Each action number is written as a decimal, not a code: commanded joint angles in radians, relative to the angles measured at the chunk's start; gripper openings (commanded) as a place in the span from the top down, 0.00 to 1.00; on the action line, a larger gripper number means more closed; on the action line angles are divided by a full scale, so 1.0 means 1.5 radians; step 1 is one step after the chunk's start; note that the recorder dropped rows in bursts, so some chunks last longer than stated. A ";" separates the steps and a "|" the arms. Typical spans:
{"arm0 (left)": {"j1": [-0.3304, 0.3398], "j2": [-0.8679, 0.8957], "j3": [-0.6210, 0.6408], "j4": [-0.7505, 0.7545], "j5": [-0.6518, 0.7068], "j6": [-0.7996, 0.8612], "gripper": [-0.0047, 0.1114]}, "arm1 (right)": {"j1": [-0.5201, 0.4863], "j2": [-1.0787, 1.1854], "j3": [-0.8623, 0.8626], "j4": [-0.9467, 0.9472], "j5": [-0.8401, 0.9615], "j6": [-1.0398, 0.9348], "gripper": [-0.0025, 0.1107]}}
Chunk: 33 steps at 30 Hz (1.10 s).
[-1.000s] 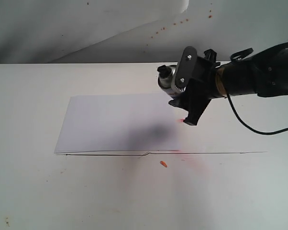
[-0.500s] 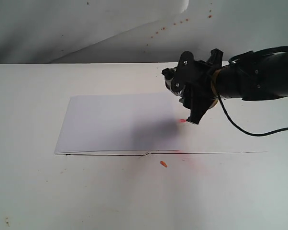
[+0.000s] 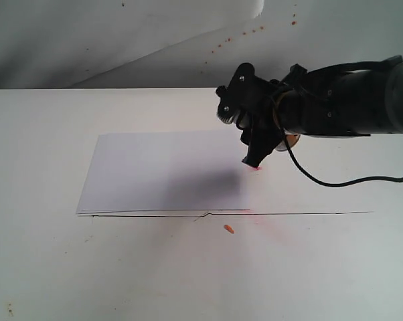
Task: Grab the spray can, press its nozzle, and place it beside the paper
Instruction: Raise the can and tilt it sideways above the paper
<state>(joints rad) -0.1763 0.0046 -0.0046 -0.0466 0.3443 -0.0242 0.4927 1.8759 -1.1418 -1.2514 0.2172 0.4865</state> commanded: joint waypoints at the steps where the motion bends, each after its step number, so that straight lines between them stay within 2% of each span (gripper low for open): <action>1: -0.001 -0.003 0.003 0.000 -0.005 -0.001 0.96 | 0.010 -0.004 -0.008 0.065 0.030 -0.102 0.98; 6: -0.001 -0.003 0.003 0.000 -0.005 -0.001 0.96 | 0.012 -0.004 -0.008 0.180 0.070 -0.184 0.98; 11: -0.001 -0.003 0.003 0.000 -0.005 -0.001 0.96 | 0.021 -0.004 -0.008 0.373 0.128 -0.411 0.98; 16: -0.001 -0.003 0.003 0.000 -0.005 -0.001 0.96 | 0.022 -0.004 -0.016 0.498 0.177 -0.583 0.98; 24: -0.001 -0.003 0.003 0.000 -0.005 -0.001 0.96 | 0.022 -0.001 -0.162 0.533 0.301 -0.619 0.98; 33: -0.001 -0.003 0.003 0.000 -0.005 -0.001 0.96 | 0.022 0.066 -0.294 0.633 0.341 -0.723 0.98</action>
<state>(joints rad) -0.1763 0.0046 -0.0046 -0.0466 0.3443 -0.0242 0.5236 1.9480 -1.5334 -0.3419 0.7224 -0.5559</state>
